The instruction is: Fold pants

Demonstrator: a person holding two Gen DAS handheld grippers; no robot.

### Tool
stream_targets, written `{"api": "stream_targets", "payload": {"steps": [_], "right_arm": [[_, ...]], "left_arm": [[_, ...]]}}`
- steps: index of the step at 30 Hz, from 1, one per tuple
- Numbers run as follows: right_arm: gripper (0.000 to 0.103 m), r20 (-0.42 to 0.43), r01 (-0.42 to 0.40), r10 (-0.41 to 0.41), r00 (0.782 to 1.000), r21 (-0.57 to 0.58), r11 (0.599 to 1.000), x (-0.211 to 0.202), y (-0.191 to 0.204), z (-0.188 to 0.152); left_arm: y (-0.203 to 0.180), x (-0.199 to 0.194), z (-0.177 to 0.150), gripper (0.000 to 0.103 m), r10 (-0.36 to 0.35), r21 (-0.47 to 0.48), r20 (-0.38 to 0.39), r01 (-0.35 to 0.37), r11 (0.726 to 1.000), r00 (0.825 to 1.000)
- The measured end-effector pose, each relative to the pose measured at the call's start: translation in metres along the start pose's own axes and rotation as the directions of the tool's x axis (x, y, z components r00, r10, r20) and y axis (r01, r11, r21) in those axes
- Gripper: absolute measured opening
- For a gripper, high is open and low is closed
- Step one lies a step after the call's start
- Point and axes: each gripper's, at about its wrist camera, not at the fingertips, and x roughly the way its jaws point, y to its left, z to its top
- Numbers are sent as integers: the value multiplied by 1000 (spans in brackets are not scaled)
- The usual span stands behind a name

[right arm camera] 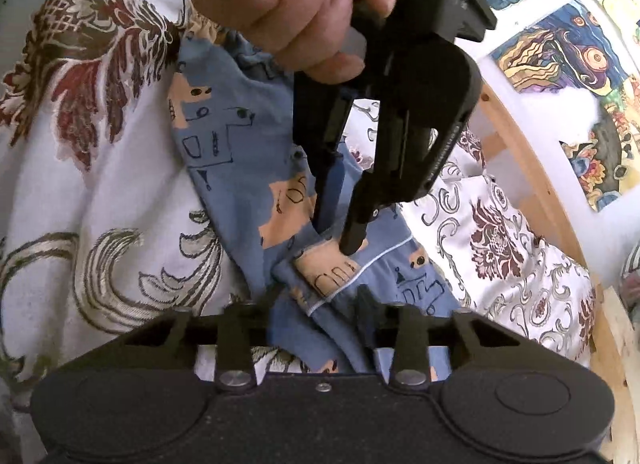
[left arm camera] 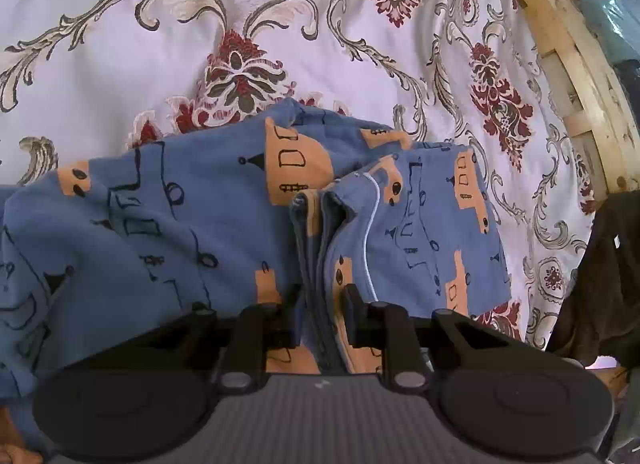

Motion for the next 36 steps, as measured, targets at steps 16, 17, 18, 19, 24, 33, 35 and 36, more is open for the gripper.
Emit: {"api": "stream_targets", "payload": {"steps": [16,17,18,19,24,33,35,36], "right_arm": [[16,-10,-86,86,996,71,994,-4,-8,-5],[23,-6,-93,94,996,80,992,-6,-10,-5],[32,2,-111,112,994,111,988,-10,-16,-4],[35,14,-129,128,992,156,979,-14,-23,-3],[46,69,-156,141,988,361,919,-13,-57,-1],[45,-18,-206,231,973,389,898,6,-44,-16],[45,-15,-203,226,974,391,898,-2,-45,-16],[45,4,-208,226,974,410,888,-8,-48,-16]], "left_arm": [[-8,-4,-5,23,113,99,-21,-110,989,993],[-7,-7,-6,26,111,100,-21,-108,989,994],[-7,-12,-8,29,115,104,-20,-112,988,993],[-6,-18,-11,35,125,104,-14,-123,987,992],[2,-59,-35,54,248,89,57,-253,963,967],[48,-135,-85,71,422,-178,214,-389,904,881],[55,-141,-85,72,446,-227,221,-399,888,867],[59,-144,-84,72,456,-248,227,-402,881,860]]}}
